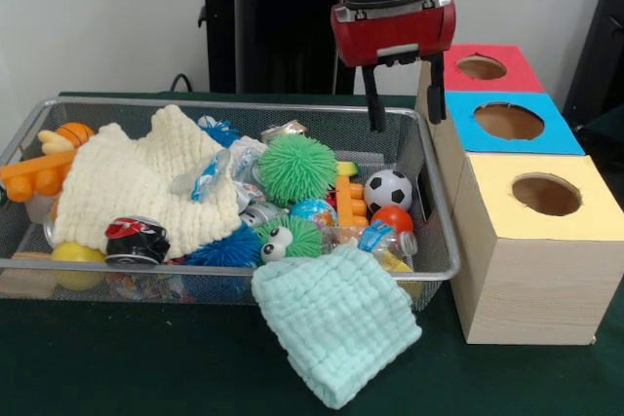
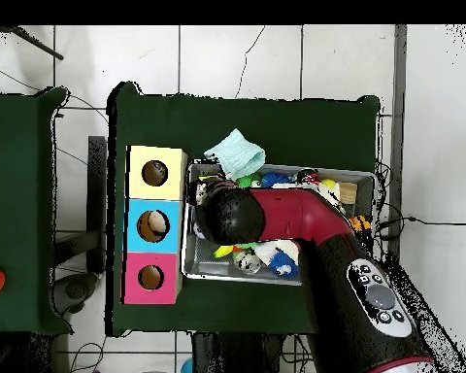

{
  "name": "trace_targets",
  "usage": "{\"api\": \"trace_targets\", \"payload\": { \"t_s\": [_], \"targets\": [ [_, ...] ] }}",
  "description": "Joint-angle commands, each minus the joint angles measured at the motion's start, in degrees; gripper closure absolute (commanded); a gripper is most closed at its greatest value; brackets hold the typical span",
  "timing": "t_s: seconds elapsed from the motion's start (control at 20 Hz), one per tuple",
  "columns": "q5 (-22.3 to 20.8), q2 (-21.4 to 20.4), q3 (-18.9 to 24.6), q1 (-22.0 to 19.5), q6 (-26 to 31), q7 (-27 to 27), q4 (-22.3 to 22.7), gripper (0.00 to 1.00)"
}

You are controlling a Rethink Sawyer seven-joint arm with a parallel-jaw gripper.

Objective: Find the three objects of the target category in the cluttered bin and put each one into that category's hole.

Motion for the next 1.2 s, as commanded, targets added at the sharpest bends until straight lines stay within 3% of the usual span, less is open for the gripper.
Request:
{"api": "trace_targets", "payload": {
  "t_s": [0.05,0.6,0.95,1.2],
  "targets": [
    [-4.7,0.5,5.1,-3.7,2.0,-8.5,3.1,0.00],
    [-5.6,-1.5,3.5,-7.3,8.4,-8.2,0.2,0.00],
    [-5.1,-4.7,0.2,-4.1,8.8,-1.5,1.2,0.00],
    [-5.0,-5.8,-0.6,-3.2,9.9,-0.9,1.5,0.00]
  ]
}}
